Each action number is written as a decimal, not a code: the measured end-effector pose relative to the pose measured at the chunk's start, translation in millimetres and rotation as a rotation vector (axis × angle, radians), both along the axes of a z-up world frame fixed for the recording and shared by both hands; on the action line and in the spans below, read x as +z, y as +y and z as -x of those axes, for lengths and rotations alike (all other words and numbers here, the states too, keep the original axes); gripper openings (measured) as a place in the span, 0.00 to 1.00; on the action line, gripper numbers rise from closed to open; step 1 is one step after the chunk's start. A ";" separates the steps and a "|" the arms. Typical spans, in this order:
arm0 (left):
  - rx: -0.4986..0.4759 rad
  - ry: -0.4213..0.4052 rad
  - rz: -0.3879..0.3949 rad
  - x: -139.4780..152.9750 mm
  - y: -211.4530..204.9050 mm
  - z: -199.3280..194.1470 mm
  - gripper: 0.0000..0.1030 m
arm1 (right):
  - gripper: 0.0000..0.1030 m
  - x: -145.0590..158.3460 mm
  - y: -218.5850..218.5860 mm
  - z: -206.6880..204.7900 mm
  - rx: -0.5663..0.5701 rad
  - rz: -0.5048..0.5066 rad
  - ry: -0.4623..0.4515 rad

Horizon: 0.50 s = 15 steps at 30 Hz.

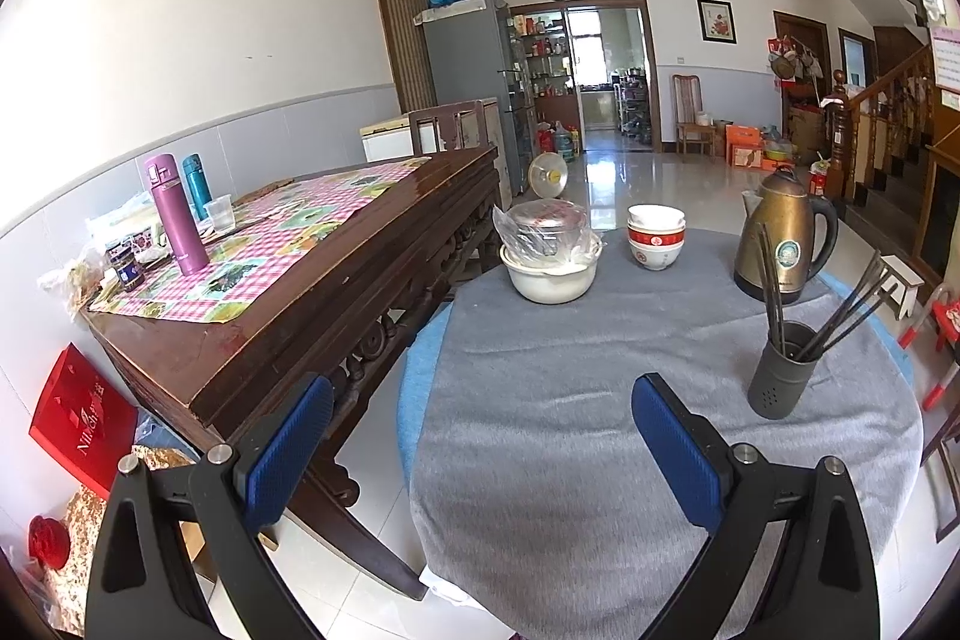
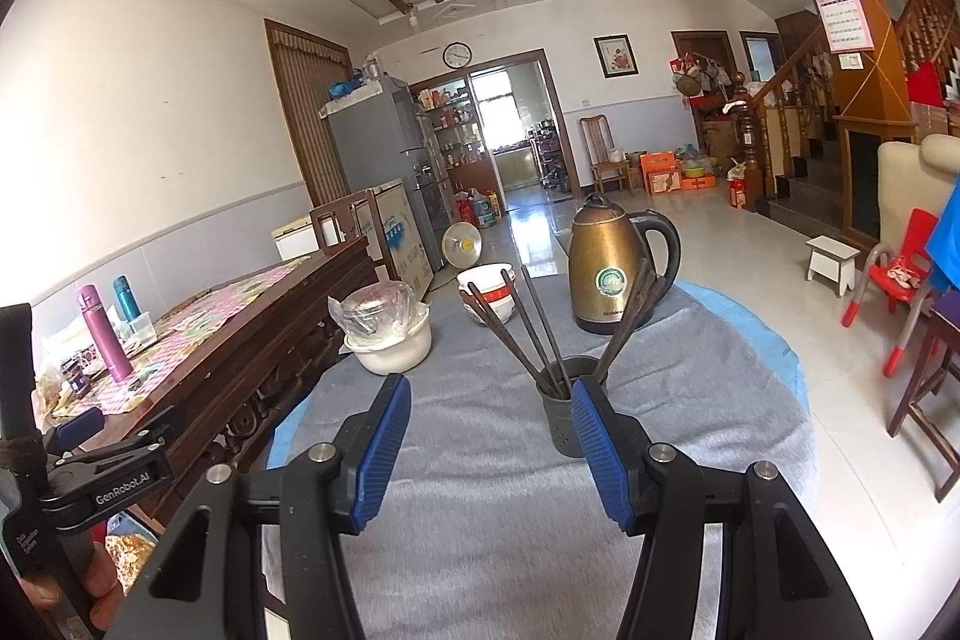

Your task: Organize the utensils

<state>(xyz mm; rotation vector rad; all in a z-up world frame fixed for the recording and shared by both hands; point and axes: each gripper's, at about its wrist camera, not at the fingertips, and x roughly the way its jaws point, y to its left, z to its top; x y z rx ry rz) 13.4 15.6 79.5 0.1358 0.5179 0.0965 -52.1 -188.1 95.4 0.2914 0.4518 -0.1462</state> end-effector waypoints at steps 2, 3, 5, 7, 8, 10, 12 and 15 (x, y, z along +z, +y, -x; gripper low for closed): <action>0.002 0.006 -0.001 -0.5 0.4 -4.3 0.97 | 0.59 -0.5 -1.4 -4.4 0.001 -0.002 0.003; 0.004 0.007 -0.001 -0.5 0.3 -6.0 0.97 | 0.59 -0.8 -1.5 -8.1 0.002 -0.004 0.005; 0.005 0.015 -0.001 -1.6 0.1 -11.7 0.97 | 0.59 -2.5 -2.6 -13.9 0.005 -0.005 0.012; 0.011 0.019 -0.004 -2.7 -0.2 -16.7 0.97 | 0.59 -3.9 -3.8 -18.9 0.003 -0.002 0.014; 0.013 0.024 -0.003 -3.7 -0.1 -20.6 0.97 | 0.59 -4.7 -4.6 -21.8 0.002 0.001 0.016; 0.012 0.033 0.000 -4.7 -1.0 -25.4 0.97 | 0.59 -5.4 -5.8 -26.2 0.001 0.005 0.021; 0.013 0.038 0.000 -5.9 -2.1 -31.1 0.97 | 0.59 -7.0 -7.5 -31.5 -0.002 0.011 0.024; 0.010 0.046 0.000 -7.6 -4.4 -38.3 0.97 | 0.59 -11.1 -10.8 -38.7 -0.007 0.018 0.035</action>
